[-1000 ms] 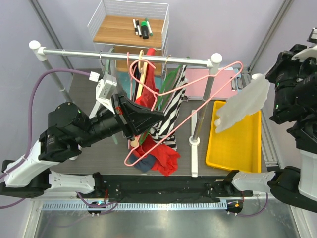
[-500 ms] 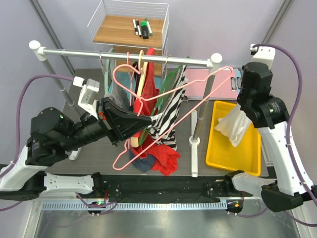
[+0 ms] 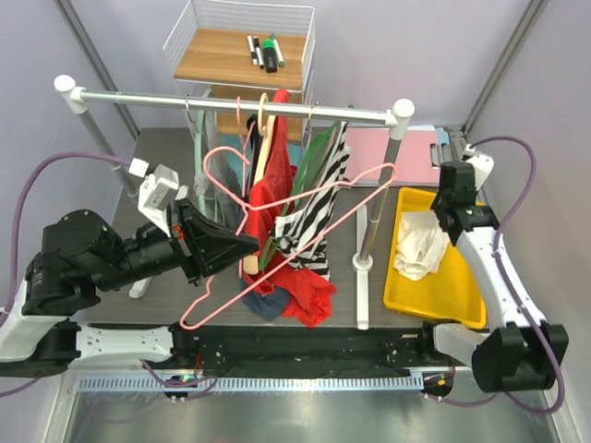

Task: Remove the tank top from the hanger
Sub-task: Place the tank top in the bin.

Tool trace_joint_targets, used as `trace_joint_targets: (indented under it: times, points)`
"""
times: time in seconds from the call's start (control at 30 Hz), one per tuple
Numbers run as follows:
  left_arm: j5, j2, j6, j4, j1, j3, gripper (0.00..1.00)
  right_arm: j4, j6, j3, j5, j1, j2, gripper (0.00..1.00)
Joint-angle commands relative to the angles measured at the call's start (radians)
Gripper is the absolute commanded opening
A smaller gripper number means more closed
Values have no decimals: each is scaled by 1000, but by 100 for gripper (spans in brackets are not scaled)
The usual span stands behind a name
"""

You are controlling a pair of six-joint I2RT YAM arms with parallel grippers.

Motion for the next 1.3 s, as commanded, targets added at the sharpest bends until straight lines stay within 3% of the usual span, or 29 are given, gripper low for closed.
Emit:
trace_joint_targets:
  times: [0.0, 0.13, 0.27, 0.37, 0.4, 0.5, 0.6, 0.77, 1.03, 1.27]
  points:
    - [-3, 40, -20, -193, -3, 120, 0, 122, 173, -138, -49, -18, 109, 1]
    - [15, 74, -38, -265, -4, 124, 0, 112, 265, -221, 8, -52, 186, 1]
    - [-64, 50, -69, -264, -3, 55, 0, 114, 291, -252, -63, -52, 183, 1]
    - [-103, 39, -109, -250, -3, 19, 0, 90, 286, -267, -101, -52, 150, 24]
    - [-141, 37, -127, -245, -4, 1, 0, 71, 279, -266, -118, -52, 128, 48]
    - [-167, 36, -196, -242, -3, -37, 0, -4, 268, -253, -195, -52, 68, 79]
    - [-138, 21, -262, -221, -3, -91, 0, -70, 260, -264, -189, -52, -71, 97]
    - [-118, -24, -301, -162, -3, -177, 0, -232, 253, -187, -245, -35, -248, 100]
    - [-169, -68, -310, -282, -3, -185, 0, -433, 125, -26, -444, -33, -352, 100]
    - [-157, -65, -279, -377, -3, -59, 0, -552, 19, 145, -657, -32, -410, 98]
